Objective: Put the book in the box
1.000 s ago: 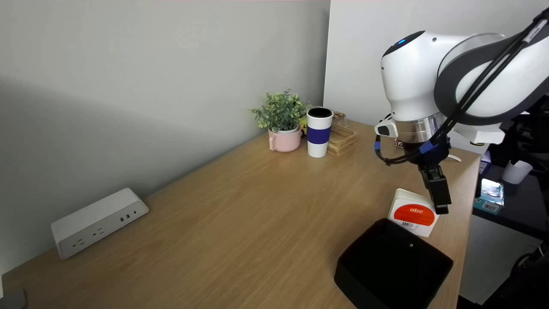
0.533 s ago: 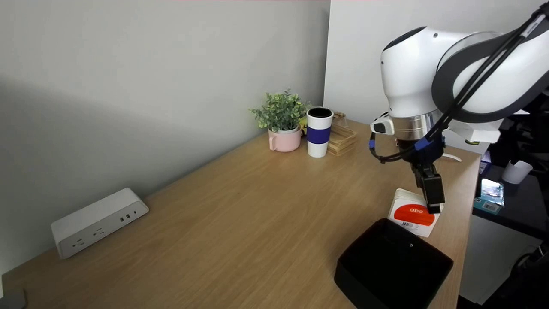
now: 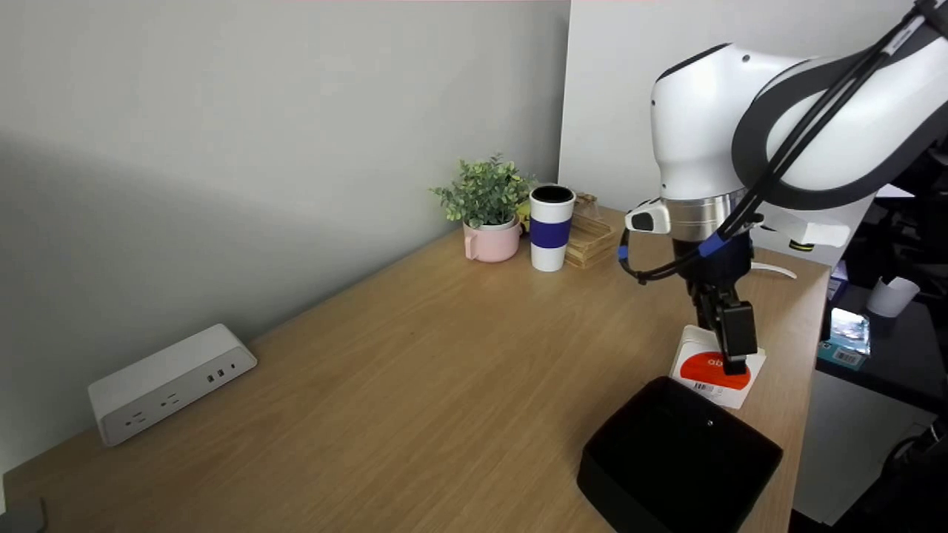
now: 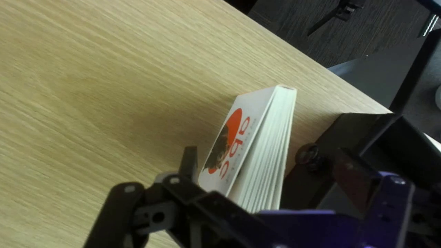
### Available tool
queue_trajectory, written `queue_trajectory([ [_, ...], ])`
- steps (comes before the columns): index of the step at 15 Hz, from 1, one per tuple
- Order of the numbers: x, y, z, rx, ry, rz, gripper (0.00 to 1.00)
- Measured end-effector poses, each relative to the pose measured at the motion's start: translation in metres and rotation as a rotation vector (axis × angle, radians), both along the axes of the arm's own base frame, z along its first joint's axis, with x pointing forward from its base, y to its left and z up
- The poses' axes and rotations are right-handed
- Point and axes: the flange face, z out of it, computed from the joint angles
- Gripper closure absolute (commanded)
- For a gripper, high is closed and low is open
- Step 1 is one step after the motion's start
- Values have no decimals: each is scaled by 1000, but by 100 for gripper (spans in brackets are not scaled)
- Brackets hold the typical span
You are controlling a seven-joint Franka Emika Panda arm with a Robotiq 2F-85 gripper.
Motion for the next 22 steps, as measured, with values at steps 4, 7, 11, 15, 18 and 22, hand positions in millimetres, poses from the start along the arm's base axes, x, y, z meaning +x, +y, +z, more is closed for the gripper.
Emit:
queue_trajectory([
  [4, 5, -4, -12, 9, 16, -18, 0],
  [7, 9, -10, -19, 11, 24, -34, 0],
  [11, 14, -15, -22, 12, 24, -43, 31],
  [15, 17, -14, -24, 14, 22, -43, 60],
  [18, 18, -14, -23, 14, 19, -42, 81],
  [22, 20, -13, -22, 15, 16, -41, 100],
])
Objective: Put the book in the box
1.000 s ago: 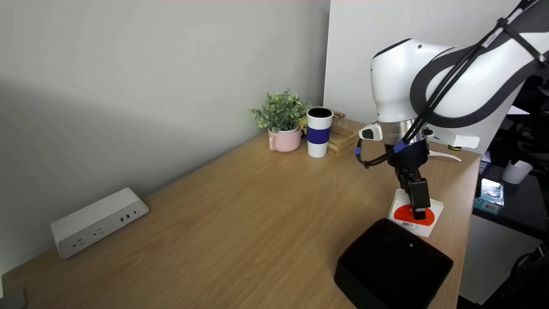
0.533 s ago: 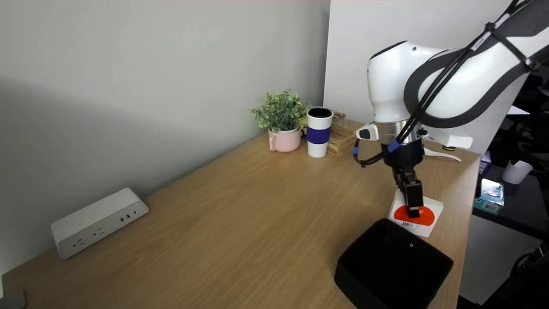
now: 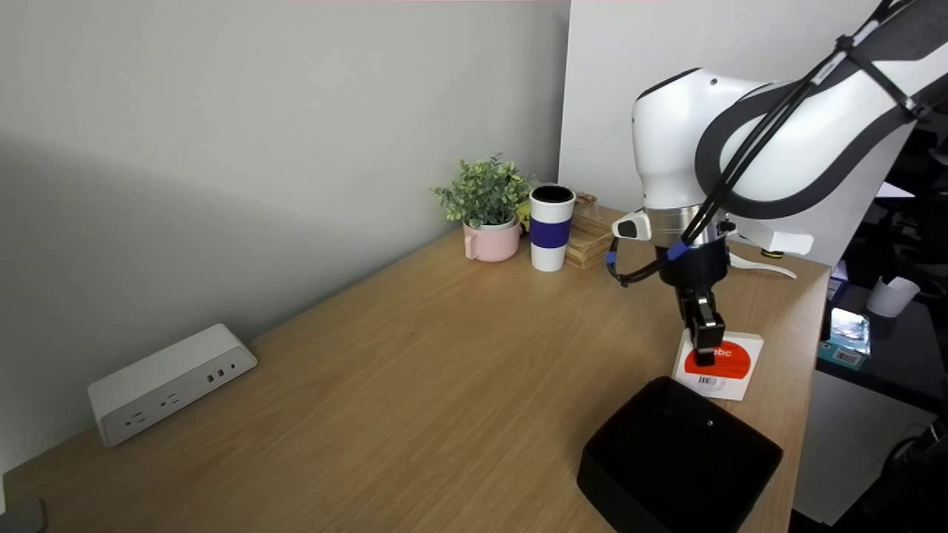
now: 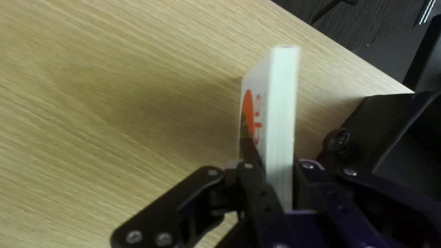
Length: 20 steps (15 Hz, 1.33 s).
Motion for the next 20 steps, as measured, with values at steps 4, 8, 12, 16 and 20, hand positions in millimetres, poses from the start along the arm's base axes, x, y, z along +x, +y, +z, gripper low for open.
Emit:
queue_trajectory([
  [4, 0, 0, 0, 0, 0, 0, 96],
  [8, 0, 0, 0, 0, 0, 0, 96],
  [12, -1, 1, 3, -15, -3, -43, 96],
  [16, -8, 7, 25, -56, -29, -142, 96],
  [20, -22, 19, 63, -100, -79, -220, 96],
])
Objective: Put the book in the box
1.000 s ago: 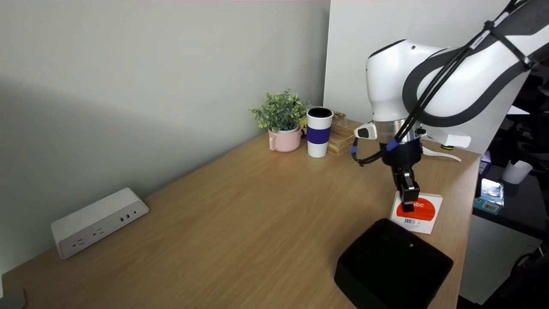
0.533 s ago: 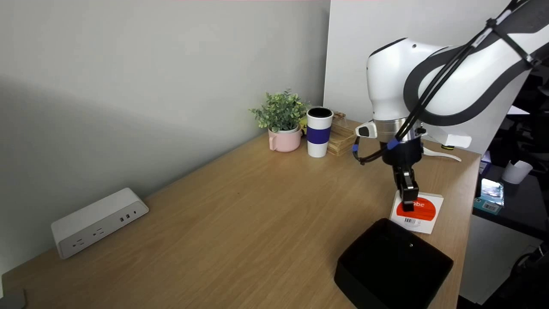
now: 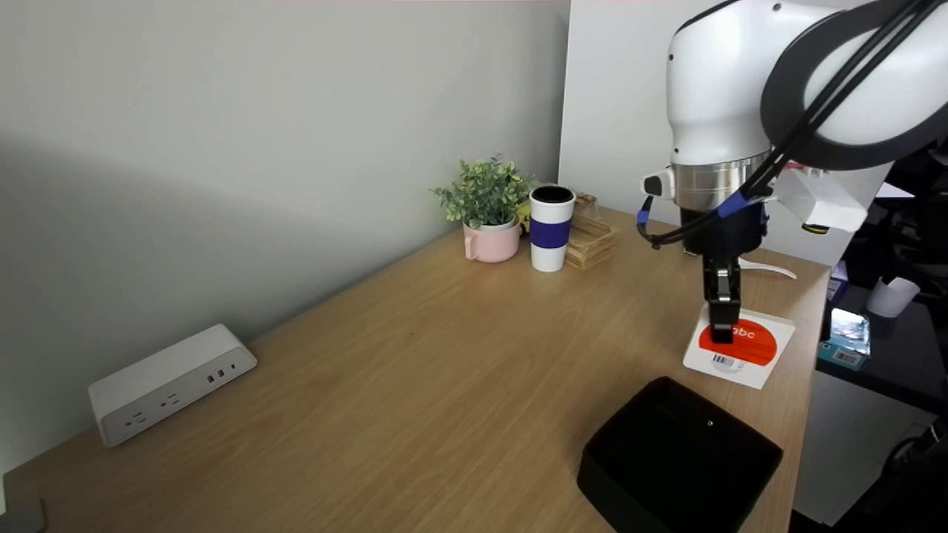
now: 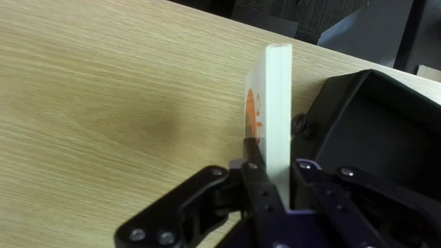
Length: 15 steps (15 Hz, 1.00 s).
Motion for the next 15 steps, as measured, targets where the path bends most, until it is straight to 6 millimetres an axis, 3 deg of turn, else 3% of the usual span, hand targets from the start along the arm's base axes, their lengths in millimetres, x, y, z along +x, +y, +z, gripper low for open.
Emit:
queue_trajectory([
  [1, -5, 4, 10, -12, -13, -13, 96],
  [2, -10, 7, 18, -23, -25, -23, 86],
  [4, -13, 10, 26, -24, -38, -22, 86],
  [6, -13, 9, 21, -25, -30, -24, 86],
  [7, -13, 9, 20, -25, -27, -24, 96],
  [15, -9, 15, -1, -25, 5, 9, 96],
])
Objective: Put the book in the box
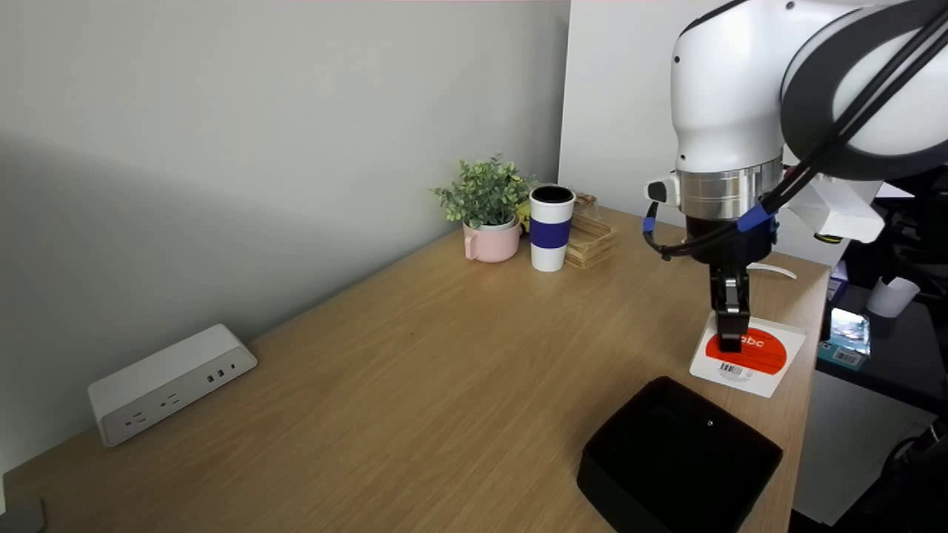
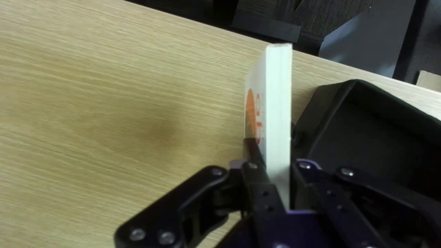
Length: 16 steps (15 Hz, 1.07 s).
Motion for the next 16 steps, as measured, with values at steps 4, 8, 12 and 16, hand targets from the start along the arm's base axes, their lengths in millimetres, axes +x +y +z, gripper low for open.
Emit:
queue_trajectory([
  [4, 1, 15, 7, -41, -23, -3, 96],
  [8, 0, 32, 21, -103, -66, -37, 96],
  [12, -4, 45, 35, -150, -90, -67, 96],
  [16, -8, 56, 45, -165, -85, -54, 96],
])
